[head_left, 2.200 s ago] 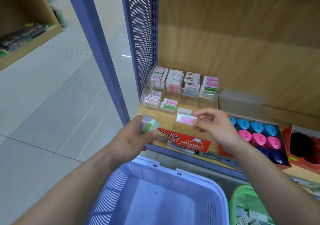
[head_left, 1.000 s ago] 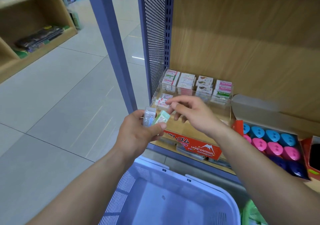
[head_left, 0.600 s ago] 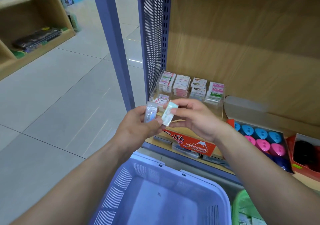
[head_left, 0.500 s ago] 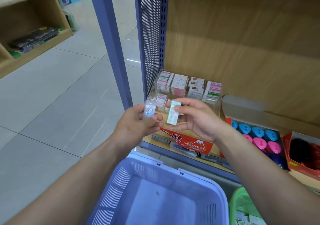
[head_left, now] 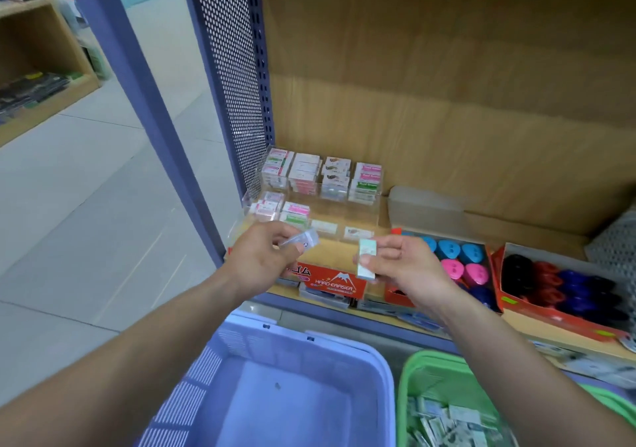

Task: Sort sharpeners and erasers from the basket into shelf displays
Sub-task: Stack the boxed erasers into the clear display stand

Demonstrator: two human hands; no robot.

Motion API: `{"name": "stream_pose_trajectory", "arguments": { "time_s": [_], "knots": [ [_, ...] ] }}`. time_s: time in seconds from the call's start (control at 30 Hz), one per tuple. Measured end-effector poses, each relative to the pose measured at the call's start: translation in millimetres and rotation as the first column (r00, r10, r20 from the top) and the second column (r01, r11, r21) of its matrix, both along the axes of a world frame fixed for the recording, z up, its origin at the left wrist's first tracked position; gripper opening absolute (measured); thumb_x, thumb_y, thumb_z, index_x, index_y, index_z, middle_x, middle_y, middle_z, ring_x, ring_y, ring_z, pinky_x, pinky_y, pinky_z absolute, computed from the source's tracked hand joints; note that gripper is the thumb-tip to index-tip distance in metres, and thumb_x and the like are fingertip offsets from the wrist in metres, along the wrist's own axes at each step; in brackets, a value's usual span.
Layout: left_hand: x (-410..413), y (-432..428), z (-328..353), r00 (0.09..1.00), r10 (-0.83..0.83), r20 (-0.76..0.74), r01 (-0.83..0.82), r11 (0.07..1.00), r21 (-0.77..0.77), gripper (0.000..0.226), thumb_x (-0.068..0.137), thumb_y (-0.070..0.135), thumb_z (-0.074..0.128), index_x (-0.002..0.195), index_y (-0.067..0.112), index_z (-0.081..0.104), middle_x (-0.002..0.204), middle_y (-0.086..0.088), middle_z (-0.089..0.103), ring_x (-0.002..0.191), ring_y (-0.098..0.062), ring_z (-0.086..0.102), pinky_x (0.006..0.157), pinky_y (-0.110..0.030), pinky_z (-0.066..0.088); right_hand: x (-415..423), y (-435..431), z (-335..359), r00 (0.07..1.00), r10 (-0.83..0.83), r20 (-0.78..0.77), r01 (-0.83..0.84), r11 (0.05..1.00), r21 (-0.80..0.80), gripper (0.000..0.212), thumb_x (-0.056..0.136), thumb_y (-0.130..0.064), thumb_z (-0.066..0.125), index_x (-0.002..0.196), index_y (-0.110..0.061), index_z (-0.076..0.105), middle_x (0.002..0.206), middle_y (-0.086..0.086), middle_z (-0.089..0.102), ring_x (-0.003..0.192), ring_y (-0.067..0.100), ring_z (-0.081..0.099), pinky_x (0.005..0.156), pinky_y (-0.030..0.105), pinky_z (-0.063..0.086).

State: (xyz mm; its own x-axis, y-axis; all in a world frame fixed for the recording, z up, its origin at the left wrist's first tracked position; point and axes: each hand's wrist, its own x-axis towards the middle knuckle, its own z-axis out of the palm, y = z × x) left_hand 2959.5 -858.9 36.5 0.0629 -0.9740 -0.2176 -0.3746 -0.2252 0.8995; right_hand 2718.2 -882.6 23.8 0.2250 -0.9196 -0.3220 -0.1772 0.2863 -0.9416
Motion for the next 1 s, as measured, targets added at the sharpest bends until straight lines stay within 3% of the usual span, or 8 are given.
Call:
{"name": "stream_pose_trajectory", "arguments": {
  "time_s": [0.07,0.17,0.23,0.37,0.57,0.8,0.93,1.0],
  "knots": [
    [-3.8,-7.1,-6.9,0.998,-0.047,0.053,0.045,0.999,0.028,0.007,0.095,0.012,0.067,0.097,0.019,0.069,0.100,-0.010,0.070,0.082,-0.035,0.072,0.076,-0.046,0.062,-18.4,3.5,-6.2,0.999,0.002,-0.040,-0.002,1.000,0.004,0.028,0.084,-0.005,0.078,0.111,-0.009,0.069,0.093,0.003,0.079,0.084,0.015,0.075,0.066,0.021,0.056],
    [-7.4,-21.1,-16.8,0.991,-0.088,0.101,0.082,0.995,0.065,0.014,0.095,0.003,0.064,0.101,0.015,0.065,0.102,-0.008,0.067,0.078,-0.027,0.073,0.064,-0.026,0.059,-34.4,0.5,-15.0,0.999,0.002,-0.034,-0.002,1.000,0.012,0.026,0.092,-0.003,0.069,0.113,-0.018,0.071,0.101,0.003,0.075,0.084,0.015,0.074,0.070,0.028,0.059],
    [-8.5,-31.9,-21.5,0.988,-0.108,0.109,0.101,0.993,0.069,0.016,0.094,-0.001,0.064,0.103,0.012,0.064,0.100,-0.012,0.066,0.081,-0.029,0.074,0.061,-0.021,0.056,-36.1,-6.5,-17.5,1.000,-0.015,-0.008,0.016,1.000,0.009,0.026,0.097,-0.006,0.064,0.115,-0.022,0.071,0.103,0.002,0.070,0.080,0.014,0.072,0.068,0.034,0.060],
    [-4.1,-52.5,-30.6,0.977,-0.125,0.172,0.121,0.992,0.033,0.018,0.092,0.001,0.067,0.097,0.018,0.063,0.091,-0.010,0.071,0.079,-0.025,0.075,0.069,-0.032,0.060,-28.7,-34.1,-20.6,0.997,-0.082,-0.004,0.082,0.995,-0.058,0.031,0.094,-0.010,0.069,0.124,-0.017,0.066,0.106,0.007,0.071,0.076,0.018,0.070,0.063,0.031,0.059],
    [20.1,-68.9,-55.9,0.989,0.013,0.151,-0.010,1.000,-0.022,0.016,0.092,0.009,0.070,0.104,0.019,0.065,0.096,-0.006,0.071,0.073,-0.018,0.074,0.075,-0.043,0.062,8.3,-87.3,-32.2,0.996,-0.082,-0.038,0.078,0.992,-0.101,0.021,0.093,0.002,0.066,0.108,-0.011,0.071,0.107,0.009,0.070,0.084,0.020,0.076,0.078,0.026,0.061],
    [45.8,-77.2,-73.4,0.992,0.076,0.097,-0.073,0.997,-0.031,0.019,0.094,0.012,0.069,0.112,0.015,0.068,0.096,-0.004,0.073,0.075,-0.016,0.074,0.076,-0.039,0.062,47.4,-139.3,-50.4,0.928,-0.002,-0.373,-0.082,0.975,-0.209,0.014,0.085,-0.010,0.079,0.093,-0.017,0.069,0.085,0.007,0.073,0.068,0.019,0.074,0.072,0.041,0.063],
    [56.0,-78.9,-80.6,0.993,0.102,0.065,-0.101,0.995,-0.019,0.019,0.094,0.010,0.068,0.113,0.014,0.068,0.094,-0.004,0.073,0.075,-0.017,0.074,0.079,-0.042,0.062,55.8,-154.8,-58.5,0.866,0.001,-0.500,-0.146,0.957,-0.250,0.009,0.085,-0.018,0.078,0.087,-0.021,0.070,0.072,-0.001,0.070,0.054,0.005,0.065,0.056,0.025,0.053],
    [59.3,-78.8,-84.1,0.992,0.106,0.067,-0.106,0.994,-0.007,0.019,0.094,0.011,0.069,0.112,0.013,0.068,0.094,-0.003,0.074,0.074,-0.016,0.074,0.079,-0.043,0.062,58.8,-159.3,-60.8,0.823,0.013,-0.568,-0.197,0.944,-0.264,0.007,0.086,-0.023,0.078,0.086,-0.022,0.070,0.077,-0.003,0.070,0.061,0.004,0.065,0.051,0.018,0.047]
  ]
}}
